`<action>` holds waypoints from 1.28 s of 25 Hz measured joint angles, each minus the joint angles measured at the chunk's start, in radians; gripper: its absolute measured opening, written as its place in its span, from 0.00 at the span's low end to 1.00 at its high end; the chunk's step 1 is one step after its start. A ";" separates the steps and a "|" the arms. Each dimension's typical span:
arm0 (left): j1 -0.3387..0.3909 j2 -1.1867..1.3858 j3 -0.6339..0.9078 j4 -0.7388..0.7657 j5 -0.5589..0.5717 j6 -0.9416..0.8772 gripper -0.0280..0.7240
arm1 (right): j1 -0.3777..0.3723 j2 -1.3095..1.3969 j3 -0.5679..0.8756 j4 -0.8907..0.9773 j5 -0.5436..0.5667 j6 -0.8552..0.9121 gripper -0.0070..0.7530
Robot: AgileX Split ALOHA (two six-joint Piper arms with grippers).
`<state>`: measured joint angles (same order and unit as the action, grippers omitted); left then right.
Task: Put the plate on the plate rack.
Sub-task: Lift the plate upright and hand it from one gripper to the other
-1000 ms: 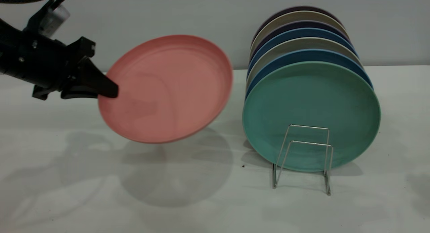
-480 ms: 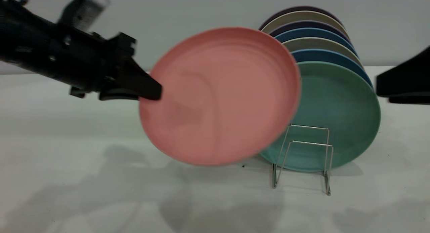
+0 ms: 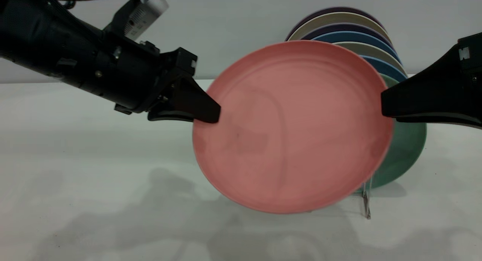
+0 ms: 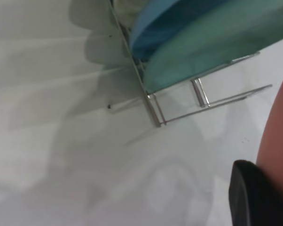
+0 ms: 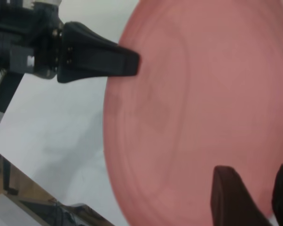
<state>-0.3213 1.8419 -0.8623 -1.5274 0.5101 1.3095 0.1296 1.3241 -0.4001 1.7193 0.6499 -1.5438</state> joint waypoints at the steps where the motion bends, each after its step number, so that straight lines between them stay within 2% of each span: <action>1: -0.006 0.000 0.001 0.000 0.000 0.000 0.06 | 0.000 0.000 0.000 0.000 0.000 0.000 0.32; 5: -0.023 0.000 0.001 -0.001 0.000 0.000 0.06 | 0.000 0.000 0.000 0.000 -0.006 0.000 0.32; 9: -0.023 0.000 0.001 -0.001 -0.001 0.000 0.06 | 0.000 0.000 0.000 -0.025 -0.058 0.000 0.33; 13: -0.023 0.000 0.001 -0.001 -0.004 0.002 0.06 | 0.000 0.000 0.000 -0.039 -0.095 0.000 0.37; 20: -0.023 0.000 0.001 -0.001 0.003 0.004 0.06 | 0.000 0.001 0.000 -0.040 -0.098 0.000 0.43; 32: -0.023 0.000 0.001 -0.046 0.049 0.035 0.06 | 0.000 0.240 -0.014 0.049 0.100 -0.105 0.43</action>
<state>-0.3441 1.8419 -0.8615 -1.5735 0.5594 1.3441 0.1296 1.5642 -0.4140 1.7679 0.7504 -1.6488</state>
